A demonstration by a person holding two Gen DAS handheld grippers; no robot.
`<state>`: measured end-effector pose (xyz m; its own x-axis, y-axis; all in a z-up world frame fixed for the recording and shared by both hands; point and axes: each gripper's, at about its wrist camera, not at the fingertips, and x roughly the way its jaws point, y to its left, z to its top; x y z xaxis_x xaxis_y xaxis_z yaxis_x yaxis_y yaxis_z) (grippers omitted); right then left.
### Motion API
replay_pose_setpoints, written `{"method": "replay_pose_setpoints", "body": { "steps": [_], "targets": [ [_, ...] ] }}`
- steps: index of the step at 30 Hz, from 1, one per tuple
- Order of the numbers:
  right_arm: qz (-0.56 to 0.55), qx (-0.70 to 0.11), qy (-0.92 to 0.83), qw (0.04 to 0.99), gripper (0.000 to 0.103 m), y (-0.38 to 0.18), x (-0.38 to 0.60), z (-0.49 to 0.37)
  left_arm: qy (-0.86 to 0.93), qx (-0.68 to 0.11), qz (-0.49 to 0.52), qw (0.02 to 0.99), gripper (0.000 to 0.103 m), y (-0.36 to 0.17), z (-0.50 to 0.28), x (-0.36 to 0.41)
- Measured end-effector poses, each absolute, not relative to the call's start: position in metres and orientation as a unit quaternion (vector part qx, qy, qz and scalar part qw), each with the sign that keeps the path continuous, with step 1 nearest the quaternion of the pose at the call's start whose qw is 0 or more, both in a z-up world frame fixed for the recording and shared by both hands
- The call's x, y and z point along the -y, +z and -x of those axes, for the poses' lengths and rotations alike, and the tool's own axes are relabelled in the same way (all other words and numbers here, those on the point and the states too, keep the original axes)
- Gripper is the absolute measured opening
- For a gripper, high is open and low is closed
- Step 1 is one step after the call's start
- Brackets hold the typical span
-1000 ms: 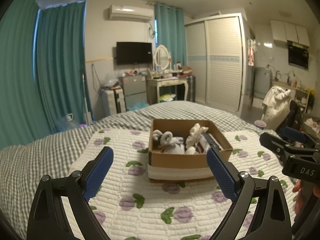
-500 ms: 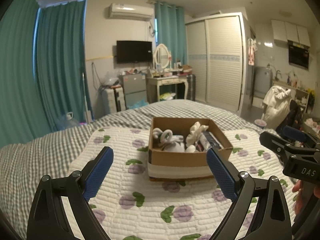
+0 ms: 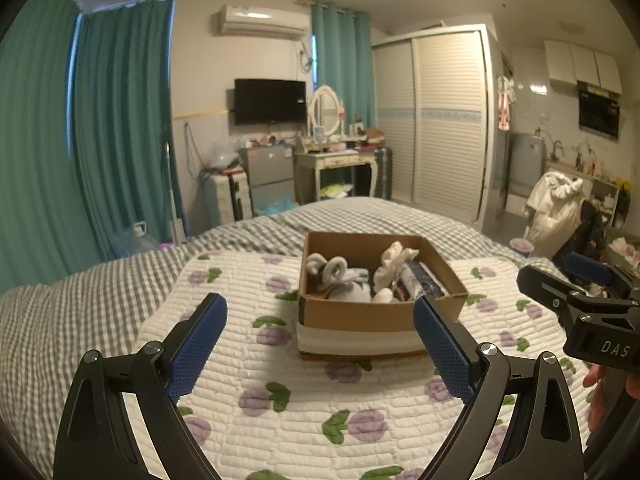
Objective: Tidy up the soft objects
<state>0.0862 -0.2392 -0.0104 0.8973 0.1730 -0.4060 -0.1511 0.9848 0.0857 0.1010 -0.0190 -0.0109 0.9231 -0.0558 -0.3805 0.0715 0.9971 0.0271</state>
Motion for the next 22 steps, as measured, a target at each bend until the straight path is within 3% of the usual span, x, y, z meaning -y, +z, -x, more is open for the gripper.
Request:
{"method": "replay_pose_setpoints", "body": {
  "steps": [22],
  "targets": [
    [-0.027,-0.215,0.084,0.973,0.103,-0.0138,0.2405,-0.0882,-0.028,-0.195,-0.02,0.98,0.096,-0.0108,-0.0983,0.0184]
  ]
}}
